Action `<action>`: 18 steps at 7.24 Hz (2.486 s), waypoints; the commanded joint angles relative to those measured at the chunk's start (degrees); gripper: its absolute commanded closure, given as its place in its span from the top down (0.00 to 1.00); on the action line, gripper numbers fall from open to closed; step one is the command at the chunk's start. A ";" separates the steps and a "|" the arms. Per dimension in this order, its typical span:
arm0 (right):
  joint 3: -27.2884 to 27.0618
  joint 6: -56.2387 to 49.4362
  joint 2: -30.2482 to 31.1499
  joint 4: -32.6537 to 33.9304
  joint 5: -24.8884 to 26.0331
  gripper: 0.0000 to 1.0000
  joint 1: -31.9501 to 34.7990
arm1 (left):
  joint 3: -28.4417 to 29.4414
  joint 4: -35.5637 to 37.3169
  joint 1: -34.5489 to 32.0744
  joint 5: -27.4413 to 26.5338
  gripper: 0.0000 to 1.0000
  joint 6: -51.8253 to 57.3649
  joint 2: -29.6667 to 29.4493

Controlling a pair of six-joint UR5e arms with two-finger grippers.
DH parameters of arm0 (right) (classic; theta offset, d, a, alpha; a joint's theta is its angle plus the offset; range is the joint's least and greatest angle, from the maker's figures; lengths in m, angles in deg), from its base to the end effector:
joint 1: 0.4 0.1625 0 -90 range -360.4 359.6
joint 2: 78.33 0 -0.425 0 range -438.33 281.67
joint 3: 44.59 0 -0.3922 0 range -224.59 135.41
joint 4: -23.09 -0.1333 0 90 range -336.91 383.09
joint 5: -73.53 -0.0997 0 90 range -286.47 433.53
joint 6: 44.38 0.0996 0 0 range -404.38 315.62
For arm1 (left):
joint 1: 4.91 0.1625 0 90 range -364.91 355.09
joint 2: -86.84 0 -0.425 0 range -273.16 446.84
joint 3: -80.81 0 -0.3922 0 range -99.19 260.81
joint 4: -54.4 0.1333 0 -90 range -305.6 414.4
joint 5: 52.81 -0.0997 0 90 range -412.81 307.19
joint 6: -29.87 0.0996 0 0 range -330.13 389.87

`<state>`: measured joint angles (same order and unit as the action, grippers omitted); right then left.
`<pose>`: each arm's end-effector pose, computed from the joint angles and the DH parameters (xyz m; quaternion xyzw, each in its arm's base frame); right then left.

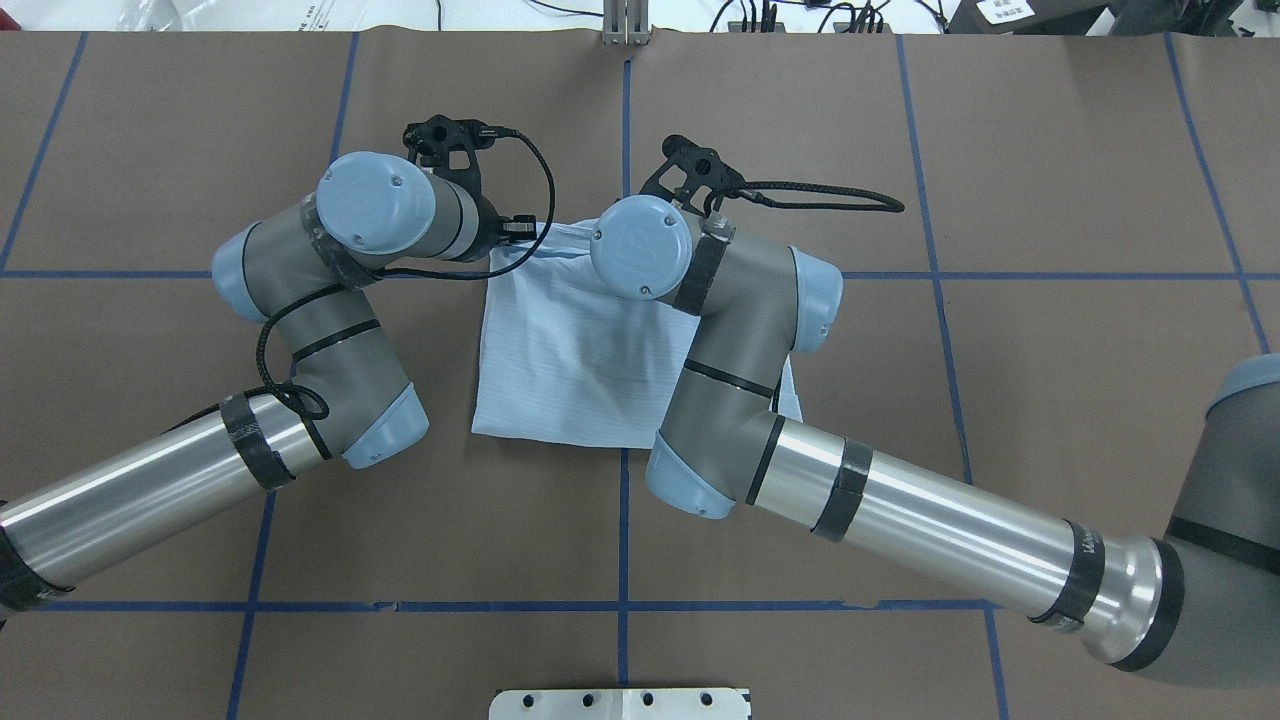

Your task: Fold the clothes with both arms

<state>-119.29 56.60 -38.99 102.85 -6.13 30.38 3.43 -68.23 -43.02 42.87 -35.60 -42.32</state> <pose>-0.5999 -0.5333 0.2023 0.1482 -0.3659 0.3599 0.8454 0.5182 -0.5634 0.2820 0.2195 0.4436 -0.0784 0.8654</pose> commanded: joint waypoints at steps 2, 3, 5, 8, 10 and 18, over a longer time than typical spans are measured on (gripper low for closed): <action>-0.52 -11.11 -0.50 0.39 -15.22 1.00 6.81 | -5.38 0.20 -4.14 6.06 1.00 11.12 3.27; -4.71 -17.16 2.12 3.96 -20.31 1.00 9.53 | -11.51 0.38 -6.07 8.88 1.00 15.94 8.78; -24.34 -36.62 16.74 13.27 -30.05 1.00 17.94 | -26.43 8.32 -8.11 11.72 1.00 25.87 19.85; -33.22 -73.00 34.70 19.11 -43.45 1.00 36.57 | -43.18 13.82 -16.15 18.98 1.00 43.60 38.57; -32.61 -97.53 45.07 19.46 -48.81 1.00 49.49 | -41.38 13.91 -31.33 25.32 1.00 63.63 44.67; -32.18 -107.84 63.23 15.36 -51.73 1.00 61.42 | -27.39 20.04 -48.19 34.93 1.00 56.68 48.20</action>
<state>-152.00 -51.47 24.14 120.56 -57.70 91.76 -24.46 -51.61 -90.91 76.49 21.17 5.62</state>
